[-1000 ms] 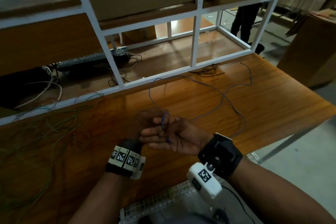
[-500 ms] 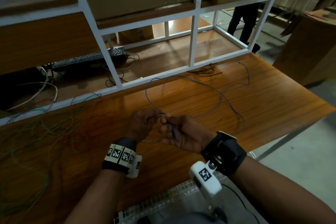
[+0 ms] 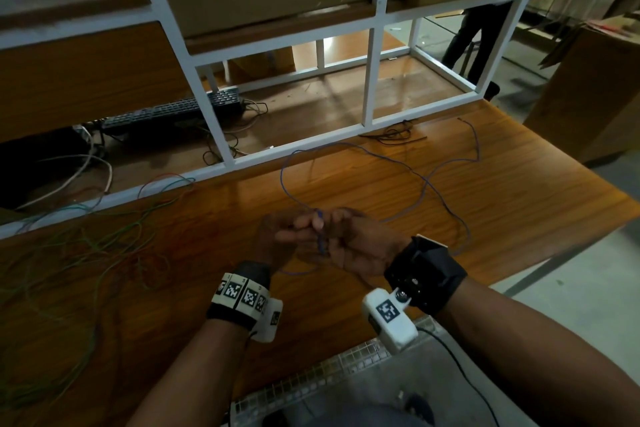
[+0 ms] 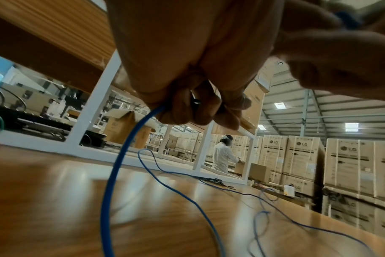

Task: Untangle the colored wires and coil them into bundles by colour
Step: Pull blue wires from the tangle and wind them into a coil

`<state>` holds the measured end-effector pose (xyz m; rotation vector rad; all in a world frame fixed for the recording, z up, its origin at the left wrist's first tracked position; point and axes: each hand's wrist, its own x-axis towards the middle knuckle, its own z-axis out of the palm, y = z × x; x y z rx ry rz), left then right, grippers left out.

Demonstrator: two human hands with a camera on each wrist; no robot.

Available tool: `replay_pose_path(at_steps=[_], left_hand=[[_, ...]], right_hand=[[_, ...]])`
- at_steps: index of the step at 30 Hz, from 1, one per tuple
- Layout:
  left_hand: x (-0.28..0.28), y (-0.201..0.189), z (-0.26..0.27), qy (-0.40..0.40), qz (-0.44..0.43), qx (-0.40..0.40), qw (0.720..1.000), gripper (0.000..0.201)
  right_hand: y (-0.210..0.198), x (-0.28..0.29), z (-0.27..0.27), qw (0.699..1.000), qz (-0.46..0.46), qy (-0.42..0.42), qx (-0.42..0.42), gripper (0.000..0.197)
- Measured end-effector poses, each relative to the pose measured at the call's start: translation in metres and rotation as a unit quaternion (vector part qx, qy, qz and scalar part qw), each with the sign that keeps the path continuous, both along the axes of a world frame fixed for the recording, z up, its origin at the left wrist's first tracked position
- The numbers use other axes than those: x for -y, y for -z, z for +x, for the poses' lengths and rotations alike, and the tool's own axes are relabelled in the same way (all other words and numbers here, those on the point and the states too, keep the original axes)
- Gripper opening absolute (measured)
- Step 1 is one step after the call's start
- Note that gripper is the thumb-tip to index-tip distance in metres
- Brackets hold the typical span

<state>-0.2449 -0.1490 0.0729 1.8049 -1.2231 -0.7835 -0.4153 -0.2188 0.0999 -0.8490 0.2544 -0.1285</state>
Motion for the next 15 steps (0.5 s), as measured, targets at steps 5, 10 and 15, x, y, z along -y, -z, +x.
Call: replay_pose_path(at_steps=[5, 10, 15], left_hand=[[-0.005, -0.005, -0.024, -0.037, 0.064, 0.079, 0.994, 0.018], [-0.013, 0.011, -0.029, 0.004, 0.032, -0.048, 0.998, 0.025], [-0.029, 0.006, -0.015, -0.034, 0.076, -0.074, 0.994, 0.023]], right_hand=[[-0.010, 0.007, 0.017, 0.984, 0.070, 0.135, 0.090, 0.028], [0.007, 0.011, 0.027, 0.929, -0.202, 0.308, 0.032, 0.028], [0.042, 0.029, 0.026, 0.753, -0.601, 0.232, -0.132, 0.020]])
